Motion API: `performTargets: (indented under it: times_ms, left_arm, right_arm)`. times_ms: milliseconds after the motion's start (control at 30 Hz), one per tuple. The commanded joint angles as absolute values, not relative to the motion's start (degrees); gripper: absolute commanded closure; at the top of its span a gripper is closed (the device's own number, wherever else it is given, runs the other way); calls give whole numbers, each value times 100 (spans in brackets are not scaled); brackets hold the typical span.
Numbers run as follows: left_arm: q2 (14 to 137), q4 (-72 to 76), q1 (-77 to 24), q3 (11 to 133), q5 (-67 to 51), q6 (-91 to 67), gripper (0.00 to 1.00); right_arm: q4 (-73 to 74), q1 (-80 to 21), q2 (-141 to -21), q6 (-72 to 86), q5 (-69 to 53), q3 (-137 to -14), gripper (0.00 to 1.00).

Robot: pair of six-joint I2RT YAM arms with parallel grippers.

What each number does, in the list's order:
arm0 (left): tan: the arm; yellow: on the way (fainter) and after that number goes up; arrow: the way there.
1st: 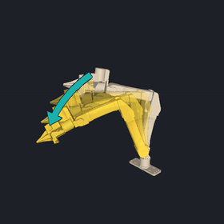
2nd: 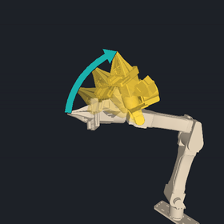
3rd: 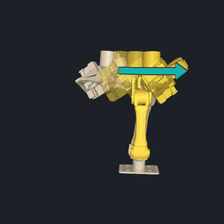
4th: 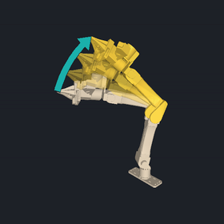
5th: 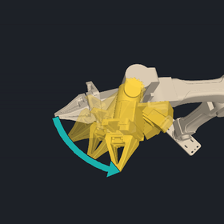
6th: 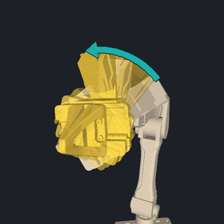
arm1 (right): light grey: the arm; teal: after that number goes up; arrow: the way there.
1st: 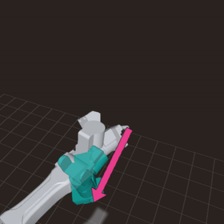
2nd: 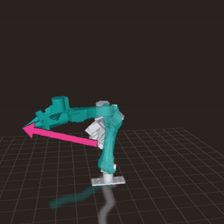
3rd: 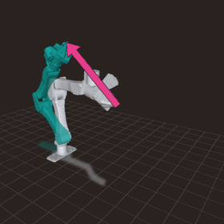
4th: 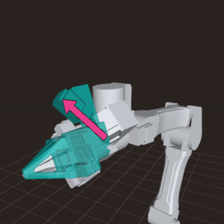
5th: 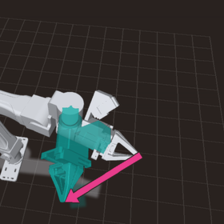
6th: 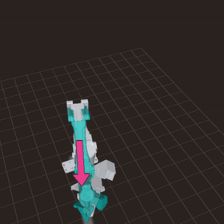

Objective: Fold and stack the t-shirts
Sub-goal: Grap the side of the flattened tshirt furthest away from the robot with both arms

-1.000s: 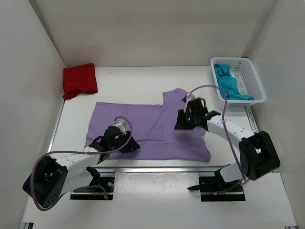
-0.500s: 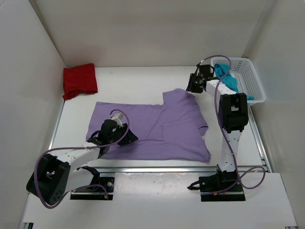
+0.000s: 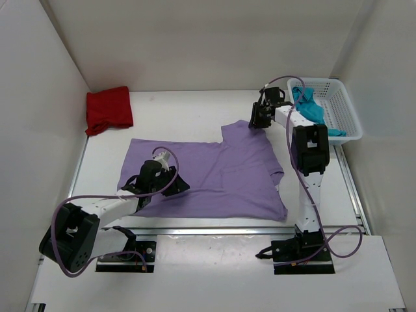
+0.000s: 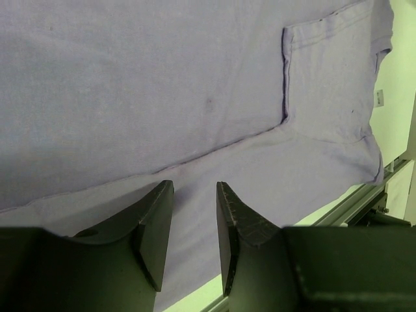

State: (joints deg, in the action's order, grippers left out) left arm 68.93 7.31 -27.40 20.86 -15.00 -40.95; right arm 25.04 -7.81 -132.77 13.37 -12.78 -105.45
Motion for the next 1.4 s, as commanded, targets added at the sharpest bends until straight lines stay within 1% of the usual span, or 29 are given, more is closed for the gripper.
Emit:
performTargets:
  times_ms: [0, 33, 67, 100, 133, 200, 233, 300, 333, 367, 400, 467, 567, 600, 667, 733, 767, 833, 900, 933, 967, 1067, 1233, 1267, 1300, 1333, 1367]
  left_arm:
    - [6776, 721, -2655, 2285, -1520, -4060, 57]
    - [6794, 729, -2646, 2303, -1503, -4052, 56]
    - [6777, 729, -2680, 2329, -1486, -4052, 56]
    - [6802, 738, -2689, 2329, -1485, -4043, 57]
    - [6803, 730, -2707, 2373, -1485, -4008, 57]
    - [6820, 695, -2724, 2434, -1459, -4025, 57]
    - [6786, 668, -2707, 2426, -1476, -4025, 57]
    - [6637, 694, -2655, 2408, -1328, -4043, 57]
    - [6601, 712, -2628, 2400, -1240, -4043, 57]
    - [6531, 729, -2567, 2356, -1231, -4078, 57]
    - [6469, 756, -2462, 2347, -1248, -4096, 58]
    - [6416, 738, -2287, 2329, -1195, -4122, 57]
    - [6320, 738, -2084, 2355, -1248, -4166, 56]
    - [6319, 738, -2005, 2382, -1222, -4149, 56]
    - [6337, 730, -1942, 2434, -1239, -4157, 56]
    - [6477, 765, -1933, 2566, -1204, -4149, 56]
    - [6512, 791, -1942, 2566, -1213, -4175, 56]
    - [6635, 887, -2021, 2575, -1274, -4193, 56]
    - [6758, 923, -2074, 2558, -1222, -4254, 56]
    - [6785, 966, -2074, 2584, -1222, -4254, 56]
    - [6855, 967, -2039, 2567, -1283, -4254, 56]
    - [6847, 949, -1943, 2514, -1336, -4219, 56]
    - [6750, 905, -1854, 2496, -1318, -4201, 56]
    - [6759, 957, -1828, 2487, -1344, -4227, 56]
    - [6750, 967, -1846, 2479, -1353, -4219, 56]
    - [6741, 967, -1846, 2452, -1310, -4210, 56]
    - [6724, 993, -1898, 2470, -1292, -4245, 57]
  right_arm:
    - [2681, -835, -13271, 1240, -1423, -10398, 70]
    - [2663, -818, -13193, 1309, -1450, -10397, 83]
    - [2620, -817, -13149, 1388, -1294, -10441, 94]
    - [2593, -817, -13105, 1389, -1214, -10433, 97]
    - [2549, -835, -12965, 1406, -1013, -10433, 100]
    - [2583, -913, -12579, 1380, -582, -10424, 100]
    - [2540, -931, -12481, 1371, -145, -10380, 100]
    - [2252, -1107, -11929, 1388, 656, -9891, 100]
    - [2154, -1186, -11753, 1363, 798, -9740, 96]
    - [1823, -1282, -11542, 1310, 939, -9303, 84]
    - [1541, -1370, -11357, 1301, 949, -9134, 69]
    - [1486, -1494, -11250, 1423, 792, -8580, 60]
    - [1468, -1477, -11259, 1573, -233, -8158, 60]
    - [1398, -1433, -11250, 1582, -385, -8087, 60]
    - [1284, -1372, -11136, 1652, -168, -8051, 60]
    - [1012, -1057, -11153, 1757, -359, -8086, 62]
    - [1002, -994, -11232, 1767, -517, -8225, 62]
    - [1517, -818, -11800, 1680, -746, -8918, 60]
    - [2061, -774, -12397, 1495, -940, -9996, 58]
    - [2518, -817, -12749, 1381, -784, -10567, 57]
    - [2749, -852, -12997, 1302, -608, -10886, 57]
    - [2943, -879, -13306, 1327, -782, -11205, 58]
    - [2961, -1002, -13280, 1310, -783, -11048, 59]
    - [2979, -1037, -13263, 1292, -756, -11048, 68]
    - [2997, -1063, -13210, 1283, -747, -11022, 82]
    - [3023, -1090, -13201, 1275, -643, -11013, 88]
    - [3015, -1159, -13097, 1257, -389, -10960, 99]
